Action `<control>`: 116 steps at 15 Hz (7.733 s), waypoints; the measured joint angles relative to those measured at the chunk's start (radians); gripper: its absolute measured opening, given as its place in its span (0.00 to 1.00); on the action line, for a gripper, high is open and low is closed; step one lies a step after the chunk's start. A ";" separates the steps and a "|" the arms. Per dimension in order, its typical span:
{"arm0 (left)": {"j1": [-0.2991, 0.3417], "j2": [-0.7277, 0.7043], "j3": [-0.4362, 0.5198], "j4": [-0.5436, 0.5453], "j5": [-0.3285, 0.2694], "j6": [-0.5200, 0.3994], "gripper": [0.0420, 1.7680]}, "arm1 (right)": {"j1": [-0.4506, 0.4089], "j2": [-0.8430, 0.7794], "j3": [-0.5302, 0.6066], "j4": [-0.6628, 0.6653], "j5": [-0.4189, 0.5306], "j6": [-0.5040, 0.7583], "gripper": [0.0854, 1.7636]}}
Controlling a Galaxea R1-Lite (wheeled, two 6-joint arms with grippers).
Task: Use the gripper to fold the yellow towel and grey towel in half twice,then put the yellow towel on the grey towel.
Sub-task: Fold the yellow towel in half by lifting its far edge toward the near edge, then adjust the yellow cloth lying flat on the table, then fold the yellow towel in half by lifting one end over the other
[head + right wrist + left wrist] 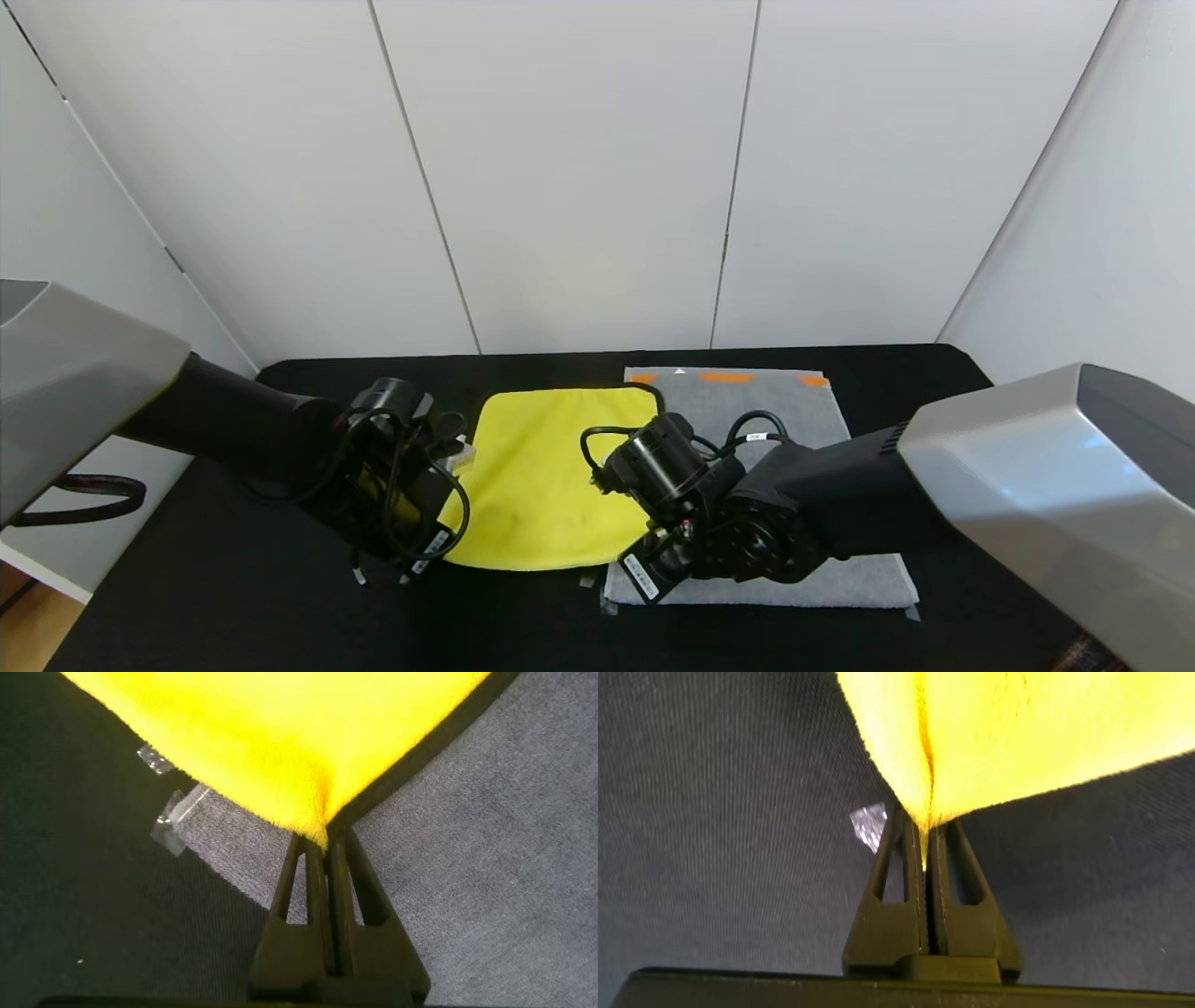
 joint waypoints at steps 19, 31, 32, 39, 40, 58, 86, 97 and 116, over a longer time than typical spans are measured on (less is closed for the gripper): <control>-0.026 -0.241 0.201 -0.010 0.001 -0.006 0.05 | 0.084 -0.191 0.099 0.179 0.071 0.093 0.03; -0.018 -0.230 0.003 -0.013 0.000 -0.133 0.05 | -0.012 -0.161 -0.020 0.111 0.040 0.105 0.03; -0.016 -0.221 -0.009 -0.014 0.000 -0.136 0.05 | -0.025 -0.152 -0.039 0.111 0.039 0.105 0.03; 0.010 -0.126 -0.099 -0.026 -0.004 -0.152 0.05 | -0.092 -0.065 -0.158 0.101 0.005 0.105 0.03; 0.015 -0.108 -0.116 -0.027 -0.005 -0.153 0.05 | -0.101 -0.052 -0.171 0.098 0.006 0.105 0.03; 0.031 0.131 -0.391 -0.027 -0.042 -0.234 0.05 | -0.150 0.106 -0.333 0.053 0.003 0.105 0.03; 0.081 0.104 -0.406 0.030 -0.150 -0.249 0.93 | -0.155 0.008 -0.285 0.123 0.093 0.123 0.93; 0.093 0.124 -0.464 0.134 -0.250 -0.242 0.96 | -0.322 -0.260 -0.045 0.133 0.447 0.070 0.96; 0.090 0.275 -0.628 0.240 -0.238 -0.257 0.97 | -0.383 -0.258 -0.035 0.125 0.460 0.066 0.96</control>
